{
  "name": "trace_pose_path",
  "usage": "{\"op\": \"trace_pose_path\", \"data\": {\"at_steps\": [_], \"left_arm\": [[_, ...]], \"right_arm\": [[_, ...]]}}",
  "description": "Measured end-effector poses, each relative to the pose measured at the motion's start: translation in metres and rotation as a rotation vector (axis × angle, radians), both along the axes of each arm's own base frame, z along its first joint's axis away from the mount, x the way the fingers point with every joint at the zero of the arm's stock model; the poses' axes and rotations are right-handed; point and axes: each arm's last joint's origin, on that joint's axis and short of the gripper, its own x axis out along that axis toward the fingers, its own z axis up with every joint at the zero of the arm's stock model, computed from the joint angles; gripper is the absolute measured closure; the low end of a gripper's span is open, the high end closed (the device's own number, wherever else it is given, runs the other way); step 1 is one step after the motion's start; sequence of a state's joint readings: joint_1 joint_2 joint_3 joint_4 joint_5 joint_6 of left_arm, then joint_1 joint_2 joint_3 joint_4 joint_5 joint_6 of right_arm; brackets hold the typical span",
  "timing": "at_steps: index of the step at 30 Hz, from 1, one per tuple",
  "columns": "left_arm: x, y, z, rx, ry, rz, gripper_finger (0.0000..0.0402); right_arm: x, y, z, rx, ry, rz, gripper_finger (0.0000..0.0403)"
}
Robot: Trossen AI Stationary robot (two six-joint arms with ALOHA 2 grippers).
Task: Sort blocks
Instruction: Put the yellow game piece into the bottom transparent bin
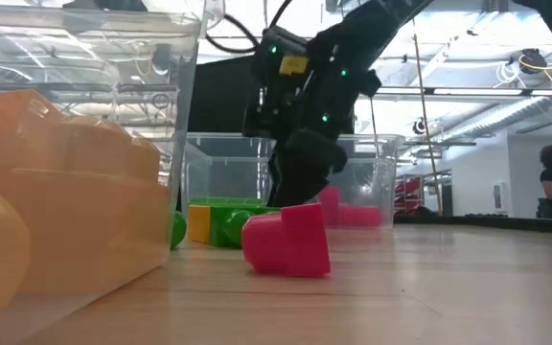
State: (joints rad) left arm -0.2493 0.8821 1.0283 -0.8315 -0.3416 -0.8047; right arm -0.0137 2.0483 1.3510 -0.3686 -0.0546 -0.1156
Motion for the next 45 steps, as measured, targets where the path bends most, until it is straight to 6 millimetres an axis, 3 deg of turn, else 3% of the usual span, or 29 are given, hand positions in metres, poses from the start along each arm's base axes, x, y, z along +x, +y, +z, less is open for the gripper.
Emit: {"op": "trace_pose_path", "data": {"at_steps": [5, 9, 14, 20, 24, 28, 32, 35, 39, 45], "left_arm": [[0.000, 0.000, 0.000, -0.001, 0.001, 0.000, 0.0401], [0.000, 0.000, 0.000, -0.001, 0.001, 0.000, 0.0401], [0.000, 0.000, 0.000, -0.001, 0.001, 0.000, 0.0401], [0.000, 0.000, 0.000, 0.000, 0.001, -0.001, 0.0401], [0.000, 0.000, 0.000, 0.001, 0.005, -0.001, 0.0401], [-0.001, 0.000, -0.001, 0.005, 0.019, -0.001, 0.0401], [-0.001, 0.000, -0.002, 0.006, 0.022, -0.001, 0.0401], [-0.002, 0.000, -0.002, 0.008, 0.030, -0.001, 0.0401], [-0.003, 0.000, -0.003, 0.013, 0.042, -0.005, 0.0401], [-0.003, -0.001, -0.004, 0.032, 0.052, -0.027, 0.0401]], "right_arm": [[0.000, 0.004, -0.011, 0.018, 0.039, -0.028, 0.0206], [-0.002, 0.007, -0.008, 0.013, 0.058, -0.055, 0.0283], [-0.006, 0.008, 0.004, 0.017, 0.078, -0.079, 0.0291], [-0.005, 0.010, 0.056, 0.015, -0.025, -0.119, 0.0291], [-0.003, 0.018, 0.110, 0.055, -0.188, -0.139, 0.0291], [0.006, 0.048, 0.158, 0.110, -0.396, -0.078, 0.0291], [0.020, 0.092, 0.191, 0.130, -0.591, 0.063, 0.0291], [0.031, 0.120, 0.196, 0.126, -0.625, 0.145, 0.0291], [0.047, 0.146, 0.189, 0.158, -0.617, 0.230, 0.0291], [0.068, 0.168, 0.166, 0.333, -0.521, 0.300, 0.0291]]}}
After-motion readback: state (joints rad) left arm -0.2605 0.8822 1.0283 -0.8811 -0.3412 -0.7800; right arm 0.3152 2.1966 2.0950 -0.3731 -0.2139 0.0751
